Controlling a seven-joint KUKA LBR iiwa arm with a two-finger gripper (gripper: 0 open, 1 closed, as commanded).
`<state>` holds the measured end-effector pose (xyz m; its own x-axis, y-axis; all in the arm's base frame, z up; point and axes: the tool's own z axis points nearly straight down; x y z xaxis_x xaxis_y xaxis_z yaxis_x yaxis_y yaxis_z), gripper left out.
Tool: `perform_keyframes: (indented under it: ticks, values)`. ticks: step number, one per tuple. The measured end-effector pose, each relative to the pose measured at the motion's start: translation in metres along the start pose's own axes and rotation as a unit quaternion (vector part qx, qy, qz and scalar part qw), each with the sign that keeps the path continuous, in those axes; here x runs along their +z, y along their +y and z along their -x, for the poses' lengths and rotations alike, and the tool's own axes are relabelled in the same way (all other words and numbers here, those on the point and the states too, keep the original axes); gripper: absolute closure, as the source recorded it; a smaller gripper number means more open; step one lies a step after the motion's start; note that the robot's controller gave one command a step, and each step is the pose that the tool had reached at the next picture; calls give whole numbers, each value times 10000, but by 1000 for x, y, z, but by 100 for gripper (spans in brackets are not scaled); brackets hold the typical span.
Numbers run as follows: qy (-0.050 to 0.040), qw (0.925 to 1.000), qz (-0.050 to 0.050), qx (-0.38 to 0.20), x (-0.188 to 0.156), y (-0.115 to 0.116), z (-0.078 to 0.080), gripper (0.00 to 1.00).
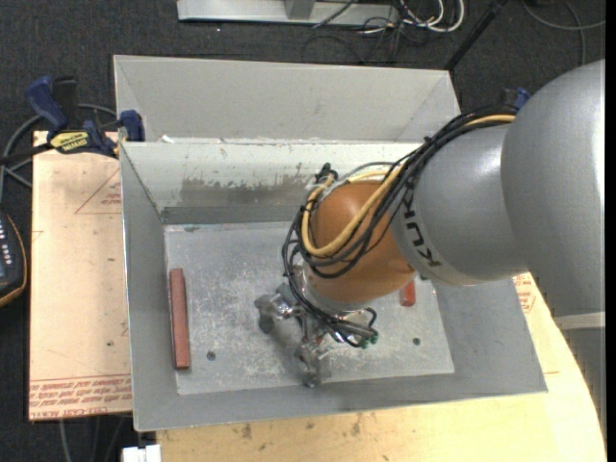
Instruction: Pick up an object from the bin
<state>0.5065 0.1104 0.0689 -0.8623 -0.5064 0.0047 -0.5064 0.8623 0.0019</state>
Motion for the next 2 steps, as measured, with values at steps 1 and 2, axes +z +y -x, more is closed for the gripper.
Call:
perform_keyframes:
  ticks: [1,2]
  values:
    - [-48,9991,-35,-429,-6,-92,0,0]
    - [-37,9989,-5,-463,-6,-85,1,100]
